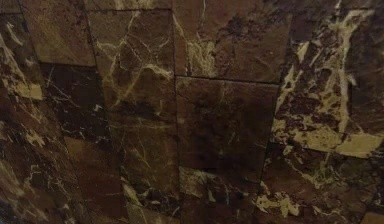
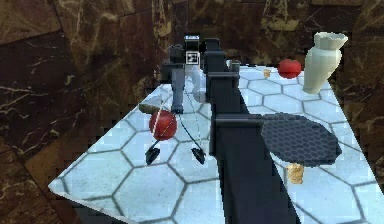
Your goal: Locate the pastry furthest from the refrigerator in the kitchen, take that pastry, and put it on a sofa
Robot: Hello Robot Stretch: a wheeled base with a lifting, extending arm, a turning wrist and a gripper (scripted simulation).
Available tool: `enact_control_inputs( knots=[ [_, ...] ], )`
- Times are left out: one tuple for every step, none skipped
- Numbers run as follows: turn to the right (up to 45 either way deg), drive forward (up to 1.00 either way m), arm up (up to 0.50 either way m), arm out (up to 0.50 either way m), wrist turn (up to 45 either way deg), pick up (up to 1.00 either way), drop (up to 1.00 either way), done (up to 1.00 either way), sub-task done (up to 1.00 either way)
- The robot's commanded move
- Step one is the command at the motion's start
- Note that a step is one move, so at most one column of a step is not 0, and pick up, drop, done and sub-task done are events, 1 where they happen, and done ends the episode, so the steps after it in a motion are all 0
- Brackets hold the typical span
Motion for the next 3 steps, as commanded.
enact_control_inputs(
  knots=[
    [0.0, 0.00, 0.00, 0.00, 45.0, 0.00, 0.00, 0.00, 0.00],
    [0.0, 0.00, 0.00, 0.00, 45.0, 0.00, 0.00, 0.00, 0.00],
    [0.0, 0.00, 0.00, 0.00, 45.0, 0.00, 0.00, 0.00, 0.00]
  ],
)
